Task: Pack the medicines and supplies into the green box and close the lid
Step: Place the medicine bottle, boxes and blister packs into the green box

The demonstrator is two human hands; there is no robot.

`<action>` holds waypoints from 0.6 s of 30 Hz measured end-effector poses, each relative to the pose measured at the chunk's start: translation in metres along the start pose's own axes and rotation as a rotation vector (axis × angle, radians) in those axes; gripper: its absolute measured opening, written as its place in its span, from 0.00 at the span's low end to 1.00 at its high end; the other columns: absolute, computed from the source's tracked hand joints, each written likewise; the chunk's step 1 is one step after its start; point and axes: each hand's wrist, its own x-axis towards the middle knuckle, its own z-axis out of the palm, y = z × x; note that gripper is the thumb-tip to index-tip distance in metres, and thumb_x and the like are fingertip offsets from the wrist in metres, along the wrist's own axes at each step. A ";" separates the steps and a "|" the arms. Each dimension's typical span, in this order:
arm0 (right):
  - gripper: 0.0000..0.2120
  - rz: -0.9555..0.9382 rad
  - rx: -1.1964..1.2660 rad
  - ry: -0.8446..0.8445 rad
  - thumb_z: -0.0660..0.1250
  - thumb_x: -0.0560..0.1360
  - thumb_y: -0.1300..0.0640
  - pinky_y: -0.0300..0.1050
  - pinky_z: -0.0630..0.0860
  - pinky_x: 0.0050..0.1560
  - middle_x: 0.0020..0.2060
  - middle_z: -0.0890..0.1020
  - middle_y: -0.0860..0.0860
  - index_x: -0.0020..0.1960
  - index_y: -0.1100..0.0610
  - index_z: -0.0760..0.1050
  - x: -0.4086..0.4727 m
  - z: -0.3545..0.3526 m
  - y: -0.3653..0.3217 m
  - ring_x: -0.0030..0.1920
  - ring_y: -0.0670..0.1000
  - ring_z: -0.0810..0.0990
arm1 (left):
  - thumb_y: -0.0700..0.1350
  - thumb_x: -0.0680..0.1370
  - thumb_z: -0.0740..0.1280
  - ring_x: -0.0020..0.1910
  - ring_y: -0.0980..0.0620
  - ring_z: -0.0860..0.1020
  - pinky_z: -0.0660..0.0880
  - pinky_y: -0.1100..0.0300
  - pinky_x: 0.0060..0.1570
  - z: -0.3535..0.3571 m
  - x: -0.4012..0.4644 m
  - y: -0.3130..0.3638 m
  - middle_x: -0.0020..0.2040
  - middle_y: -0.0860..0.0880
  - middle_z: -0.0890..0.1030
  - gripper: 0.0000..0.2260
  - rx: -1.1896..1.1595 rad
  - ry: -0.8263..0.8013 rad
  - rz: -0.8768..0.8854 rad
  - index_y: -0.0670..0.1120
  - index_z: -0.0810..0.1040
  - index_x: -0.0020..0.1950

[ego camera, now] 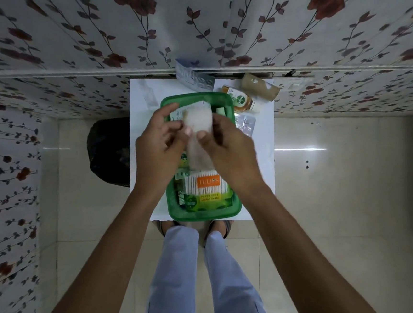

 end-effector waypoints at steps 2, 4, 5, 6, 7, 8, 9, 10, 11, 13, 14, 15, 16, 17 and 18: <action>0.13 -0.067 -0.109 0.110 0.59 0.78 0.58 0.40 0.73 0.49 0.52 0.82 0.52 0.62 0.57 0.74 0.013 -0.001 0.004 0.51 0.51 0.79 | 0.41 0.75 0.67 0.42 0.62 0.79 0.74 0.68 0.47 0.002 0.004 0.000 0.45 0.49 0.80 0.18 0.163 0.047 0.038 0.46 0.70 0.65; 0.13 -0.054 -0.170 0.312 0.59 0.77 0.62 0.41 0.73 0.50 0.50 0.82 0.52 0.59 0.57 0.76 0.032 -0.015 0.017 0.49 0.51 0.78 | 0.40 0.76 0.65 0.41 0.55 0.78 0.74 0.63 0.45 0.004 0.007 0.001 0.46 0.48 0.79 0.18 0.302 0.063 0.112 0.43 0.70 0.65; 0.12 -0.043 -0.206 0.396 0.60 0.76 0.63 0.43 0.73 0.51 0.52 0.82 0.53 0.58 0.58 0.76 0.042 -0.023 0.028 0.50 0.52 0.79 | 0.39 0.76 0.64 0.43 0.50 0.78 0.73 0.60 0.45 0.006 0.007 0.000 0.46 0.46 0.80 0.17 0.378 0.051 0.154 0.42 0.70 0.65; 0.13 -0.036 -0.249 0.439 0.61 0.75 0.65 0.45 0.74 0.53 0.53 0.82 0.55 0.58 0.58 0.76 0.053 -0.030 0.041 0.52 0.55 0.80 | 0.38 0.76 0.63 0.45 0.45 0.79 0.72 0.56 0.45 0.008 0.008 -0.003 0.48 0.43 0.80 0.16 0.453 0.031 0.191 0.41 0.70 0.64; 0.14 -0.040 -0.309 0.437 0.62 0.74 0.65 0.47 0.73 0.55 0.54 0.82 0.57 0.59 0.59 0.75 0.063 -0.034 0.052 0.54 0.57 0.79 | 0.36 0.76 0.62 0.47 0.41 0.79 0.72 0.54 0.45 0.010 0.009 -0.006 0.50 0.39 0.80 0.15 0.527 0.005 0.217 0.40 0.70 0.63; 0.16 -0.058 -0.375 0.404 0.64 0.73 0.65 0.49 0.72 0.57 0.57 0.81 0.58 0.61 0.59 0.74 0.072 -0.035 0.063 0.57 0.59 0.77 | 0.35 0.76 0.61 0.48 0.37 0.78 0.71 0.51 0.44 0.013 0.009 -0.010 0.51 0.36 0.80 0.15 0.600 -0.024 0.228 0.39 0.70 0.63; 0.19 -0.088 -0.439 0.359 0.65 0.72 0.64 0.50 0.71 0.58 0.59 0.79 0.59 0.63 0.58 0.72 0.081 -0.035 0.070 0.59 0.60 0.75 | 0.33 0.75 0.61 0.48 0.34 0.78 0.72 0.48 0.44 0.016 0.009 -0.013 0.52 0.34 0.79 0.15 0.669 -0.053 0.224 0.38 0.70 0.62; 0.22 -0.122 -0.506 0.309 0.67 0.72 0.63 0.52 0.71 0.59 0.63 0.76 0.59 0.65 0.57 0.69 0.090 -0.033 0.076 0.61 0.61 0.73 | 0.31 0.74 0.61 0.48 0.32 0.77 0.72 0.46 0.43 0.018 0.010 -0.016 0.52 0.33 0.78 0.16 0.724 -0.073 0.212 0.38 0.71 0.62; 0.25 -0.153 -0.584 0.264 0.67 0.71 0.62 0.54 0.71 0.59 0.66 0.73 0.59 0.67 0.56 0.67 0.096 -0.030 0.079 0.63 0.63 0.71 | 0.30 0.73 0.61 0.48 0.32 0.77 0.73 0.45 0.43 0.020 0.010 -0.019 0.52 0.32 0.78 0.17 0.761 -0.081 0.195 0.38 0.71 0.62; 0.28 -0.173 -0.750 0.215 0.66 0.72 0.58 0.57 0.71 0.58 0.69 0.68 0.59 0.70 0.56 0.63 0.107 -0.023 0.083 0.66 0.64 0.67 | 0.28 0.71 0.62 0.52 0.33 0.76 0.74 0.45 0.48 0.021 0.011 -0.021 0.55 0.33 0.76 0.20 0.797 -0.055 0.196 0.37 0.72 0.62; 0.27 -0.166 -0.808 0.215 0.65 0.73 0.58 0.57 0.70 0.58 0.69 0.68 0.60 0.71 0.57 0.62 0.110 -0.019 0.086 0.66 0.64 0.66 | 0.28 0.70 0.63 0.54 0.34 0.75 0.73 0.47 0.51 0.021 0.012 -0.020 0.56 0.34 0.76 0.20 0.797 -0.027 0.227 0.37 0.72 0.62; 0.26 -0.157 -0.837 0.228 0.63 0.74 0.58 0.56 0.70 0.57 0.68 0.68 0.61 0.71 0.58 0.62 0.111 -0.016 0.087 0.65 0.65 0.66 | 0.29 0.71 0.63 0.56 0.35 0.75 0.72 0.51 0.54 0.020 0.012 -0.017 0.57 0.35 0.76 0.19 0.785 0.014 0.277 0.37 0.73 0.61; 0.25 -0.149 -0.843 0.253 0.63 0.74 0.58 0.56 0.69 0.56 0.67 0.68 0.63 0.70 0.60 0.63 0.112 -0.014 0.088 0.65 0.66 0.66 | 0.30 0.72 0.62 0.56 0.37 0.74 0.70 0.55 0.55 0.018 0.014 -0.014 0.57 0.36 0.76 0.17 0.761 0.059 0.332 0.37 0.74 0.60; 0.24 -0.144 -0.829 0.276 0.63 0.74 0.58 0.57 0.69 0.56 0.66 0.69 0.65 0.68 0.63 0.65 0.113 -0.012 0.089 0.64 0.66 0.67 | 0.31 0.73 0.61 0.56 0.39 0.74 0.67 0.57 0.55 0.016 0.019 -0.009 0.56 0.36 0.77 0.16 0.727 0.099 0.379 0.37 0.75 0.59; 0.23 -0.131 -0.794 0.287 0.64 0.73 0.57 0.57 0.69 0.57 0.65 0.69 0.65 0.66 0.64 0.67 0.114 -0.012 0.090 0.64 0.66 0.67 | 0.31 0.73 0.60 0.56 0.41 0.73 0.66 0.58 0.56 0.014 0.026 -0.005 0.56 0.37 0.77 0.15 0.690 0.121 0.419 0.37 0.75 0.58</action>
